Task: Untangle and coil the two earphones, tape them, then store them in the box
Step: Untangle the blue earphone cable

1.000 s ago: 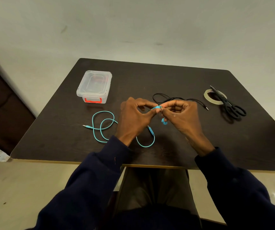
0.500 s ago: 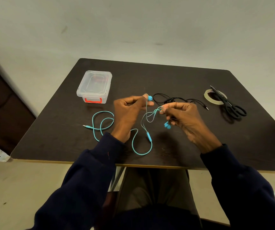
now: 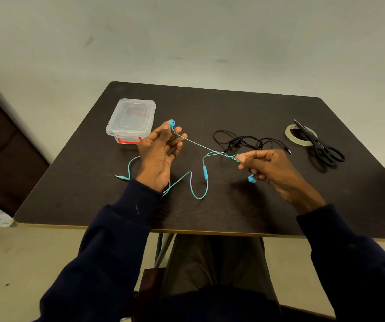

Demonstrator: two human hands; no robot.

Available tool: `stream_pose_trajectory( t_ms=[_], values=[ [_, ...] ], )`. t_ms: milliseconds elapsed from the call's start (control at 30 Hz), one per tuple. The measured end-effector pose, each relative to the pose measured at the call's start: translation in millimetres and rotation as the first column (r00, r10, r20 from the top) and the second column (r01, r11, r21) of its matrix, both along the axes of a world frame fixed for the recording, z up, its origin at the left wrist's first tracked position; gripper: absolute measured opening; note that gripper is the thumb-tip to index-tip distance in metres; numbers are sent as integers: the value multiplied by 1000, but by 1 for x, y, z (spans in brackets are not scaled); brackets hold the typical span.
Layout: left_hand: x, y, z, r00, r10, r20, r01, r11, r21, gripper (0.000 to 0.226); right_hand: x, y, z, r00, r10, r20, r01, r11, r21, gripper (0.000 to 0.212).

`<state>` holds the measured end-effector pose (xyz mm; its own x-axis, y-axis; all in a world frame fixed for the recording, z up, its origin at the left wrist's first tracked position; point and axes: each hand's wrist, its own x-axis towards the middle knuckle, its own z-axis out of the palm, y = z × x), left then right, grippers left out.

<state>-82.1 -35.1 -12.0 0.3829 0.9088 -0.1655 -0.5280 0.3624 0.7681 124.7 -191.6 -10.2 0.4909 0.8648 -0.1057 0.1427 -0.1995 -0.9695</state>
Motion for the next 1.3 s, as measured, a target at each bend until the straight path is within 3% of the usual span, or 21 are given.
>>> stream_pose_trajectory(
  t_ms=[333, 467, 567, 700, 900, 1033, 1100, 1200, 1300],
  values=[
    [1, 4, -5, 997, -15, 70, 15, 1000, -3, 20, 0, -5, -1, 992, 1, 126, -9, 998, 57, 16],
    [4, 2, -8, 993, -114, 15, 114, 993, -8, 26, 2, -5, -3, 986, -57, 154, 45, 996, 78, 16],
    [4, 6, -12, 995, -88, -49, 88, 996, 11, 27, 6, -6, -4, 981, -71, 181, 59, 996, 74, 16],
    [9, 9, -21, 963, -8, -270, 55, 984, 169, 26, 7, -8, -4, 984, -71, 164, 59, 995, 80, 16],
    [14, 4, -26, 782, 85, -617, 305, 812, 498, 29, 4, -4, -2, 977, -93, 193, 73, 991, 110, 15],
    [15, -12, -19, 705, 259, -660, 358, 673, 647, 24, 3, -2, 3, 977, -84, 195, 60, 990, 128, 14],
    [22, -29, -19, 631, 300, -715, 425, 637, 643, 36, 2, -1, 6, 976, -81, 203, 52, 988, 143, 17],
    [36, -49, -31, 388, 289, -875, 637, 602, 481, 62, 0, 1, 10, 975, -75, 208, 41, 986, 165, 18],
    [37, -46, -38, 323, 260, -910, 699, 583, 414, 49, 4, -1, 12, 965, -81, 250, 41, 986, 159, 19]
  ],
)
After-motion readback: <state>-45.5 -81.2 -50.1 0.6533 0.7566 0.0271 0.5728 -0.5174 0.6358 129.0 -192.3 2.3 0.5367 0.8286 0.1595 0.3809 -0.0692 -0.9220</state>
